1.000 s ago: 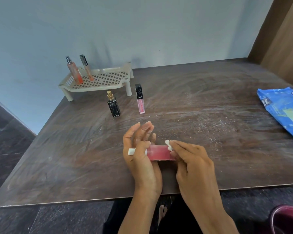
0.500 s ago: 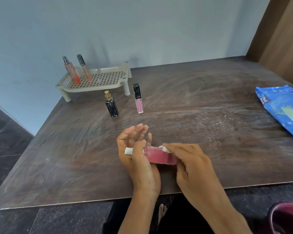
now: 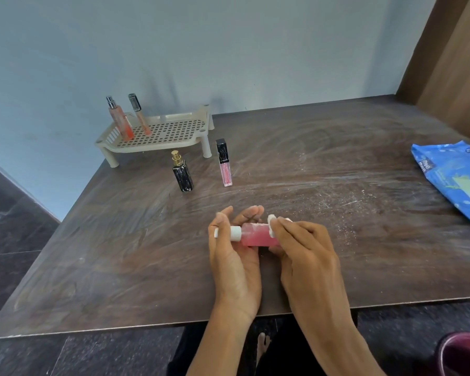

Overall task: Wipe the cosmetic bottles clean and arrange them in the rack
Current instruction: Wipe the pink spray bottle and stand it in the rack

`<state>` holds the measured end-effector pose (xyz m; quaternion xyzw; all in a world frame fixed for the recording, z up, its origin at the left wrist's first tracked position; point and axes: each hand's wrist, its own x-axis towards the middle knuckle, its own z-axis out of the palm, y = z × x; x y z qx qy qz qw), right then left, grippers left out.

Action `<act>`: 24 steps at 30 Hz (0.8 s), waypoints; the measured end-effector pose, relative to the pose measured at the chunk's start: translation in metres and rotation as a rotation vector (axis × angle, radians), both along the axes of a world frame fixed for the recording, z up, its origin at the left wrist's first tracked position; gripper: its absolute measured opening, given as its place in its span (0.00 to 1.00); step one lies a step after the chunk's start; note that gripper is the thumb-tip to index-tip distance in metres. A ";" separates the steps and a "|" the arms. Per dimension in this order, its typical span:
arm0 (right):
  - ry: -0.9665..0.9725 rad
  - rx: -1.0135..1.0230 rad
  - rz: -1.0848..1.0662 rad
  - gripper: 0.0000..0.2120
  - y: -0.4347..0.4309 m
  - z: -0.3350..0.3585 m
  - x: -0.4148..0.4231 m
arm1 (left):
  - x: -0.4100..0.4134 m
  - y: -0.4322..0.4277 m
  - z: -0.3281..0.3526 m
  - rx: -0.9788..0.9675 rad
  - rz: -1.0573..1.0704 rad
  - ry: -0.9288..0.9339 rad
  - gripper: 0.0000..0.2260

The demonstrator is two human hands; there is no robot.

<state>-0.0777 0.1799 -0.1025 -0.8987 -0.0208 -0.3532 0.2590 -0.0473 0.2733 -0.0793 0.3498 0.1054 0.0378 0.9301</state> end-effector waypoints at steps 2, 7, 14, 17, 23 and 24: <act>-0.046 0.033 0.036 0.18 0.006 0.001 -0.001 | 0.000 0.000 0.000 0.010 -0.019 0.018 0.10; 0.418 -0.866 -0.052 0.10 0.061 0.016 -0.001 | 0.000 0.003 0.000 0.083 -0.018 0.036 0.11; 0.029 0.273 0.079 0.19 0.008 0.010 -0.009 | 0.002 -0.002 0.000 -0.002 0.116 0.030 0.09; 0.189 0.476 0.050 0.18 -0.005 0.012 -0.009 | -0.001 -0.002 0.002 0.038 0.134 -0.016 0.09; 0.405 0.793 0.175 0.15 -0.005 0.019 -0.009 | 0.000 -0.002 0.005 0.035 0.223 -0.108 0.07; 0.411 0.810 0.195 0.14 -0.002 0.020 -0.011 | 0.000 -0.002 0.004 0.051 0.248 -0.128 0.07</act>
